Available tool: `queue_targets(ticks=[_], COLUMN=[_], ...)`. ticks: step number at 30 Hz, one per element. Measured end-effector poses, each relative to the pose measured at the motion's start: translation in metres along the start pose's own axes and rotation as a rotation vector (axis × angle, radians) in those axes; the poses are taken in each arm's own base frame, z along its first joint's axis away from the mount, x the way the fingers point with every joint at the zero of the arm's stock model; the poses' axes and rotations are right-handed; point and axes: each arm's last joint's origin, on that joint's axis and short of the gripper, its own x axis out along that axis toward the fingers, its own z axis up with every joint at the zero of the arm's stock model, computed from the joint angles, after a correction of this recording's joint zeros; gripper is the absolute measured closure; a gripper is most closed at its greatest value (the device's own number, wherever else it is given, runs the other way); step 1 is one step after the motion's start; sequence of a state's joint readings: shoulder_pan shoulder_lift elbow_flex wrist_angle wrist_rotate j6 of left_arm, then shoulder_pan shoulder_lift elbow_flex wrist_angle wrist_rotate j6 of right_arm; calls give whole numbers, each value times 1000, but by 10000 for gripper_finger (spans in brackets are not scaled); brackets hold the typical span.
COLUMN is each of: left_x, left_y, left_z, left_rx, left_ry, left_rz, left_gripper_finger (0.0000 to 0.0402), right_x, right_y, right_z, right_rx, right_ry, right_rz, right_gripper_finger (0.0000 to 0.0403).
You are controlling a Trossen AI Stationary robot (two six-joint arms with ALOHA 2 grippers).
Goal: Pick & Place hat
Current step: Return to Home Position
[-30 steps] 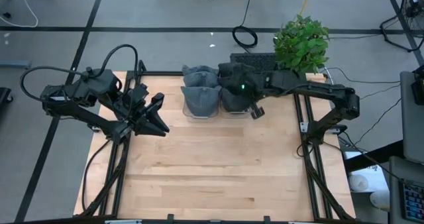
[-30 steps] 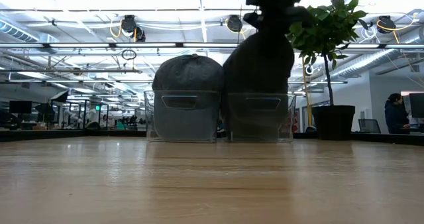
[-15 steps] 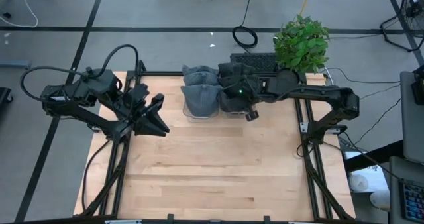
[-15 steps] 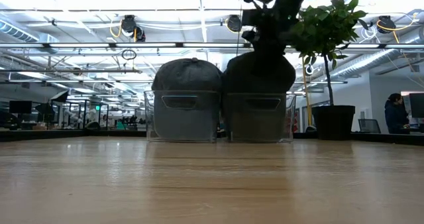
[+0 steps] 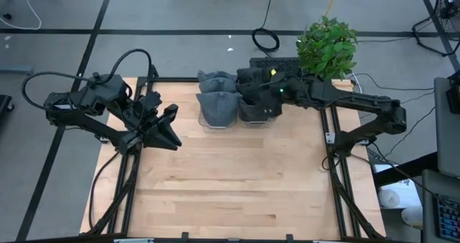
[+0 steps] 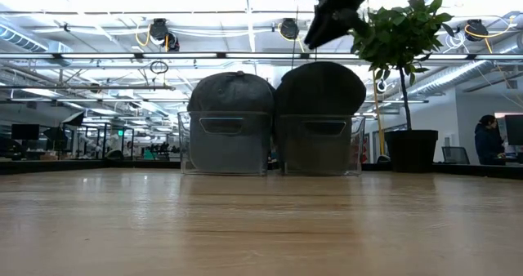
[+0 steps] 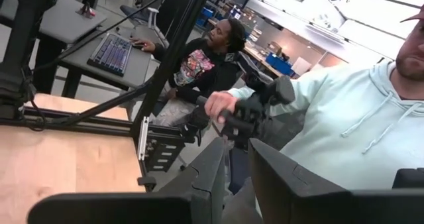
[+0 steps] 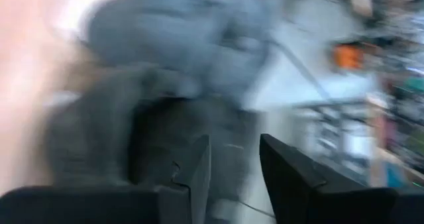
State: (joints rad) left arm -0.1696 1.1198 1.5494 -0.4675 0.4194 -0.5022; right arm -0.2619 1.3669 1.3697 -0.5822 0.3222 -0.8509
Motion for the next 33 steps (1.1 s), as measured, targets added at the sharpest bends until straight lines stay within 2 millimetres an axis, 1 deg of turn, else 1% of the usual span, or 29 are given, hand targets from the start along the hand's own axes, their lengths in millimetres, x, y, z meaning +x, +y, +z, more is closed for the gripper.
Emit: queue_targets(ticks=[4, 7, 9, 11, 13, 16, 18, 20, 22, 25, 27, 30, 33], left_x=[0, 0, 0, -1, -3, -15, -28, -45, -65, -97, -115, -139, -155], left_y=[0, 0, 0, 1, 1, -3, -5, -6, -8, -15, -19, -26, -28], left_z=[0, 0, 0, 1, 2, 1, -2, -8, -15, -21, -27, -36, -47], left_rx=[0, 0, -5, 11, 69, 190, 257, 293, 303, 296, 301, 338, 382], left_ry=[-1, -2, -6, -25, -47, -64, -53, -29, -15, -61, -83, -115, -111], left_rz=[0, 1, 9, 43, 78, 139, 228, 359, 499, 661, 704, 714, 708], left_gripper_finger=[327, 327, 327, 327, 327, 327, 328, 327, 328, 328, 327, 327, 327], right_x=[-7, -19, -31, -48, -67, -94, -111, -127, -140, -159, -170, -184, -192], right_y=[-15, -19, -17, -16, -15, -15, -13, -11, -8, -2, 3, 9, 20], right_z=[3, 5, 8, 11, 14, 16, 15, 12, 7, -4, -13, -32, -54], right_rx=[35, 139, 283, 457, 607, 787, 848, 878, 899, 932, 928, 955, 983], right_ry=[40, 5, -57, -159, -280, -443, -521, -573, -599, -636, -678, -734, -768], right_rz=[-218, -266, -262, -232, -175, -77, -11, 41, 93, 129, 136, 133, 127], right_gripper_finger=[273, 279, 289, 300, 314, 340, 363, 389, 398, 401, 400, 393, 389])
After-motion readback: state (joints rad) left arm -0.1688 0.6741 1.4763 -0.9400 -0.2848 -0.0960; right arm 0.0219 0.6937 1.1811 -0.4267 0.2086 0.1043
